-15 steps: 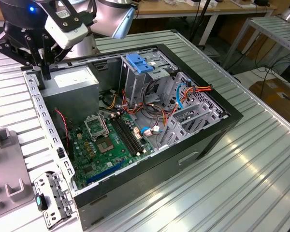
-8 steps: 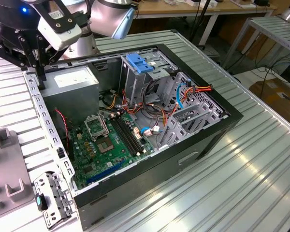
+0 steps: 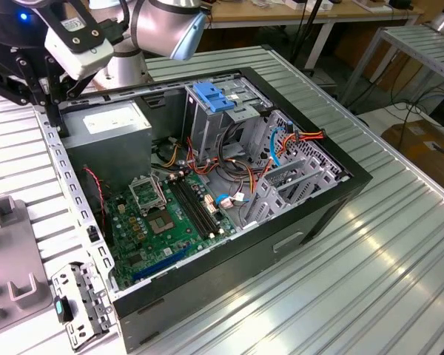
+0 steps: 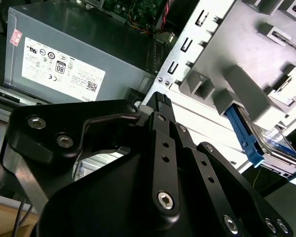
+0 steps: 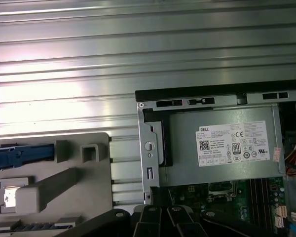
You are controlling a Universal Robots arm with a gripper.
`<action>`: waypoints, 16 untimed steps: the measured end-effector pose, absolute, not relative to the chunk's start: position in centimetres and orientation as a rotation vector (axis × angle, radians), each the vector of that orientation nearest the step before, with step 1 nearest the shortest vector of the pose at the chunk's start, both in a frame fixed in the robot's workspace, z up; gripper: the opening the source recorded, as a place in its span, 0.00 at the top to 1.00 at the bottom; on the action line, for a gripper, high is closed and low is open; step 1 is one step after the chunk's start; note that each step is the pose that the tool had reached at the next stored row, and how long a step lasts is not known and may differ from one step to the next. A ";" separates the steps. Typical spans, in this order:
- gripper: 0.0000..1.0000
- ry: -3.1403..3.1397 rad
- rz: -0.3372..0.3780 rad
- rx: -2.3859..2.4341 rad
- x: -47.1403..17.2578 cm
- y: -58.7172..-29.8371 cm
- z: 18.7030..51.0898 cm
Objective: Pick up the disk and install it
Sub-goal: 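Reach for the disk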
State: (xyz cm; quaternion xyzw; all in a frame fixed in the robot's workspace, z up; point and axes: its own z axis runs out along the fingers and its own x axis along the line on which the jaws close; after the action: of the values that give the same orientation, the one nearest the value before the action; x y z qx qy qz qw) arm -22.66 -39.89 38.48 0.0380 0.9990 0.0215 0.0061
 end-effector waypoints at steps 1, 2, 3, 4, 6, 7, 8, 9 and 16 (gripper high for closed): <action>0.89 3.127 0.067 0.119 -22.9 -39.9 38.5; 0.89 3.127 0.067 0.119 -22.9 -39.9 38.5; 0.89 3.127 0.067 0.119 -22.9 -39.9 38.5; 0.89 3.127 0.067 0.119 -22.9 -39.9 38.5; 0.89 3.127 0.067 0.119 -22.9 -39.9 38.5; 0.89 3.127 0.067 0.119 -23.0 -39.9 38.5; 0.89 3.127 0.067 0.119 -23.1 -39.9 38.5; 0.89 3.127 0.067 0.119 -23.6 -39.9 38.5; 0.89 3.127 0.067 0.119 -26.1 -39.7 38.5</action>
State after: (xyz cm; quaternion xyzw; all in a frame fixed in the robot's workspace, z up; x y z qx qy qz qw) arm -26.10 -39.67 38.47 0.0380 0.9990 0.0214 0.0058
